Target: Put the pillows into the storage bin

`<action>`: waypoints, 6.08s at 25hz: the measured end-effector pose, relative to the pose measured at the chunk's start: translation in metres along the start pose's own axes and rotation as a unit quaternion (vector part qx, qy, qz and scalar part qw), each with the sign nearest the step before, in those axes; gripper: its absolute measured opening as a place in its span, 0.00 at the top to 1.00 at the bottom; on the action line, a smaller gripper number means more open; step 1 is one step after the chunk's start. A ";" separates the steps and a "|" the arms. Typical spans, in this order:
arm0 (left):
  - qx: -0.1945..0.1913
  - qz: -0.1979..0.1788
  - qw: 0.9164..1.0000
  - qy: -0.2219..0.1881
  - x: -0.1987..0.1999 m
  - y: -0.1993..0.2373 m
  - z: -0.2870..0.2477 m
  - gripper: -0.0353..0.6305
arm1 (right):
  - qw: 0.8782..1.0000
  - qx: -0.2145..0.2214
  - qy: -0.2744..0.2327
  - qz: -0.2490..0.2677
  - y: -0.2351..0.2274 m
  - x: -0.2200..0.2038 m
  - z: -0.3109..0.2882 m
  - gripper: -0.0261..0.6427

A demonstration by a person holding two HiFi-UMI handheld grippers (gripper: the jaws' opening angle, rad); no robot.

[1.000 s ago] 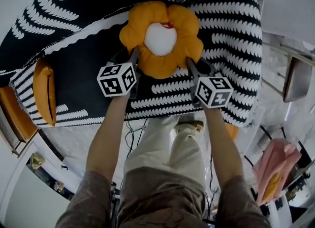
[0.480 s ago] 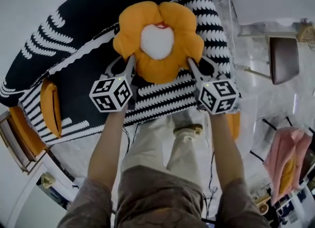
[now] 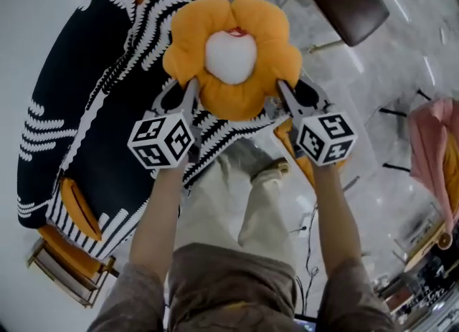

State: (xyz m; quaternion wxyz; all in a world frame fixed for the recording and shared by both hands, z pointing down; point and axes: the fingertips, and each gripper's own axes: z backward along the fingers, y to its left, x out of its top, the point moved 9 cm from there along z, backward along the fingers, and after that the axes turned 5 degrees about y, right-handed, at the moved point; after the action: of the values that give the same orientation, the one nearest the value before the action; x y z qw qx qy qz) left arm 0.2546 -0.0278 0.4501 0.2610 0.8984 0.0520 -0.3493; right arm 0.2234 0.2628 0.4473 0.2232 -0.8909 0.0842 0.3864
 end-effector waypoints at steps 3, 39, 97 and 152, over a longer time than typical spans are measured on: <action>-0.050 -0.040 0.997 0.031 -0.016 -0.073 -0.039 0.85 | 0.997 -0.051 -0.019 -0.047 -0.054 -0.033 0.067 0.84; -0.145 -0.226 0.925 0.267 -0.351 -0.331 -0.246 0.74 | 0.909 -0.211 0.011 -0.359 -0.270 -0.442 0.269 0.66; 0.385 0.294 0.860 -0.157 -0.276 0.263 0.464 0.41 | 0.871 0.379 0.217 0.224 0.559 -0.138 -0.183 0.37; 0.360 0.412 0.816 -0.188 -0.410 0.508 0.667 0.62 | 0.774 0.423 0.310 0.355 0.879 -0.228 -0.373 0.68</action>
State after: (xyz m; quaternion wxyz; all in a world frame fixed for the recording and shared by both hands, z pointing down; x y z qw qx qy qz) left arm -0.3134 -0.7644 0.5249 0.0431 0.7828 -0.5023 -0.3647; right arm 0.0258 -0.6938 0.5452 0.3862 -0.6853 0.6139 0.0662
